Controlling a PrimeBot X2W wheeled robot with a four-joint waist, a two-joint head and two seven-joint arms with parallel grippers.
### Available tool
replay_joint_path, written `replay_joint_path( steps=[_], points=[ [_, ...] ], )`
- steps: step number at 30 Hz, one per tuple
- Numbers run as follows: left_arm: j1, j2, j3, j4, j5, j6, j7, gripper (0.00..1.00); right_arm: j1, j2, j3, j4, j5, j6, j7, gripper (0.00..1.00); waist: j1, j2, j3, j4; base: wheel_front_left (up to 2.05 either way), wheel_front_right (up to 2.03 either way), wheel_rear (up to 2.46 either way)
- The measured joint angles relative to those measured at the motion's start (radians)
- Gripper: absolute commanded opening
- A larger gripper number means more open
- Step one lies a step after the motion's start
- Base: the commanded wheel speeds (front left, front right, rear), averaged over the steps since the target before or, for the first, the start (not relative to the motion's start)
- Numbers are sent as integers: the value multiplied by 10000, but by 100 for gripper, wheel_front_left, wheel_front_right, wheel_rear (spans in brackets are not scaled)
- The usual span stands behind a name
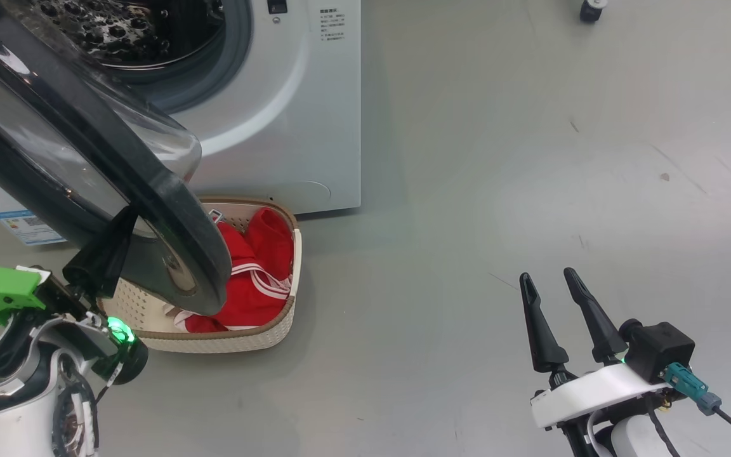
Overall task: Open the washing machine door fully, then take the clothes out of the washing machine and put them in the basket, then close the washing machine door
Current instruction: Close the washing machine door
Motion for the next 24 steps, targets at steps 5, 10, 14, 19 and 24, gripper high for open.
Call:
replay_joint_path(
  steps=[5, 10, 14, 19, 24],
  points=[
    [-272, 2, 2, 111, -71, 0, -483, 0, -4, 4, -13, -12, -33, 0, 0, 100, 0, 0, 161, -371, 0, 0, 0],
    [-532, 2, 36, 125, -219, 0, -943, 0, -46, 35, -23, -63, -33, 0, 0, 100, 0, 0, 364, -771, 0, 0, 0],
    [-787, 2, 58, 117, -199, 0, -1329, 0, -101, 59, -36, -132, -25, 0, 0, 100, 0, 0, 551, -1101, 0, 0, 0],
    [-1122, 0, 153, 63, -94, 0, -1712, 0, -214, 117, -94, -201, 10, 0, 0, 100, 0, 0, 822, -1514, 0, 0, 0],
    [-1422, 4, 326, 31, 199, 0, -2134, 0, -247, 144, -127, -240, 35, 0, 0, 100, 0, 0, 1095, -1940, 0, 0, 0]
  ],
)
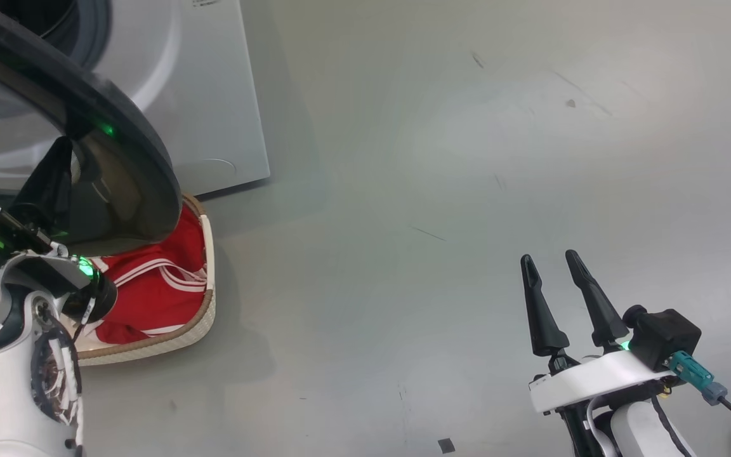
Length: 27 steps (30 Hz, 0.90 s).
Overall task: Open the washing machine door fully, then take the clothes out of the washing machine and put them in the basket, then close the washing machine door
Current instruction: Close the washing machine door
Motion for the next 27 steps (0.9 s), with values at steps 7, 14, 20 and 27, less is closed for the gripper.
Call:
replay_joint_path(
  steps=[7, 14, 20, 27],
  points=[
    [-535, 54, 159, 73, 151, 0, -571, 0, -139, 58, -8, -54, 92, 0, 0, 100, 0, 0, 374, -578, 0, 0, 0],
    [-1251, 460, 288, 209, 558, 0, -1200, 0, -204, 132, -31, -128, 196, 0, 0, 100, 0, 0, 729, -1126, 0, 0, 0],
    [-1964, 688, 245, 537, 775, 0, -1563, 0, -237, 157, -54, -165, 299, 0, 0, 100, 0, 0, 1056, -1477, 0, 0, 0],
    [-2657, 888, 219, 1007, 880, 0, -1868, 0, -400, 182, -121, -217, 366, 0, -12, 100, 0, 0, 1344, -1712, 0, 0, 0]
  ],
)
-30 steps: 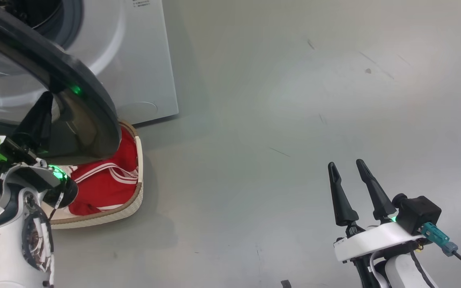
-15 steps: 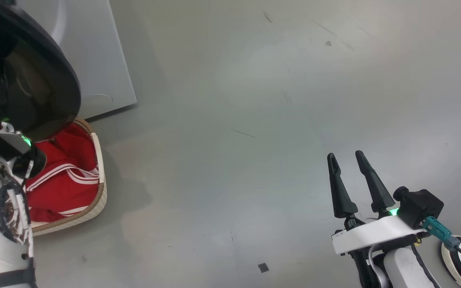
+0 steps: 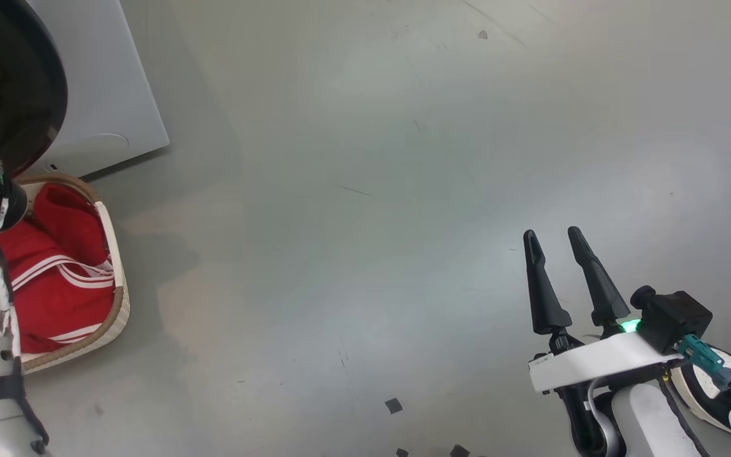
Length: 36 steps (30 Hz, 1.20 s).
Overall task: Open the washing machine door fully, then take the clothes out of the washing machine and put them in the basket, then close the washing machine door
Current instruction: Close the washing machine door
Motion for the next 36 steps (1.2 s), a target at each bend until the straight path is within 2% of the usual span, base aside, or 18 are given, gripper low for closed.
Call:
replay_joint_path(
  steps=[9, 14, 24, 30, 36],
  points=[
    [-228, 19, -42, 414, 54, 0, -86, 0, -1, 23, -196, -4, 0, 0, 0, 100, 0, 0, 68, -3, 0, 0, 0],
    [-260, -115, -548, 706, 259, -17, 61, 0, -3, 21, -431, -50, -4, 0, 0, 100, 0, 0, 15, 214, 0, 0, 0],
    [275, -522, -1262, 1298, 500, -635, 539, 0, -201, 19, -462, -123, -142, 0, 0, 100, 0, 0, -367, 993, 0, 0, 0],
    [1074, -550, -2220, 1488, 1260, -1143, 826, 0, -261, 12, -372, -29, -238, 0, 0, 100, 0, 0, -763, 1661, 0, 0, 0],
    [1843, -552, -2623, 1595, 1787, -1607, 882, 0, -271, -140, -247, 165, -387, 0, 0, 100, 0, 0, -1294, 2391, 0, 0, 0]
  ],
)
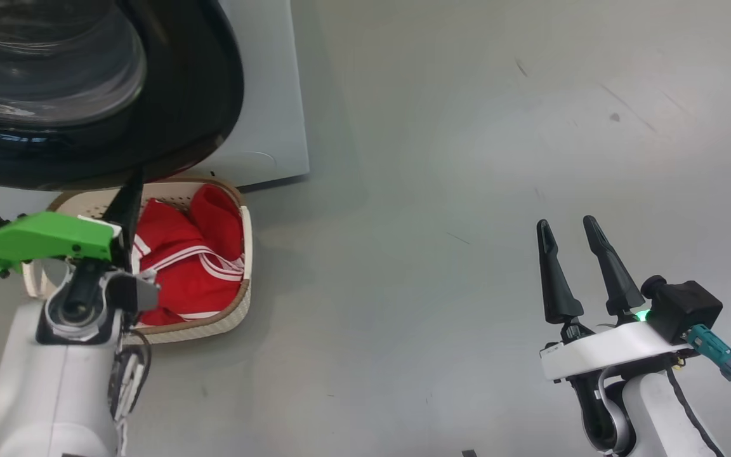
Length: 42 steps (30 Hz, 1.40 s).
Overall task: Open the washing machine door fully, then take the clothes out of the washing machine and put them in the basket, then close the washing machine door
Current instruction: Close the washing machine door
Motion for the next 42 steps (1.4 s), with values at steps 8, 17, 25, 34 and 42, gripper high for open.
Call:
replay_joint_path(
  steps=[8, 17, 25, 34, 42],
  points=[
    [1268, 157, -922, -157, 1290, -729, -326, 0, 267, -245, -539, 94, -25, 0, -2, 100, 0, 0, -909, 1154, 0, 0, 0],
    [2565, 1164, -2107, -805, 3841, -859, -1499, 0, 936, -307, -625, 173, -94, 0, 0, 100, 0, 0, -1873, 2220, 0, 0, 0],
    [3452, 1708, -2675, -1574, 5559, -941, -2867, 0, 1242, -309, -535, 144, -111, 0, -2, 100, 0, 0, -2496, 3013, 0, 0, 0],
    [4250, 2266, -3563, -2151, 7770, -936, -4318, 0, 1383, -305, -416, 63, -138, 0, -2, 100, -1, 0, -2876, 3560, 0, 0, 0],
    [4713, 2454, -3672, -2502, 8955, -410, -4752, 8, 1404, -282, -328, 25, -169, 0, -2, 100, 0, 0, -2927, 3644, 0, 0, 0]
  ],
)
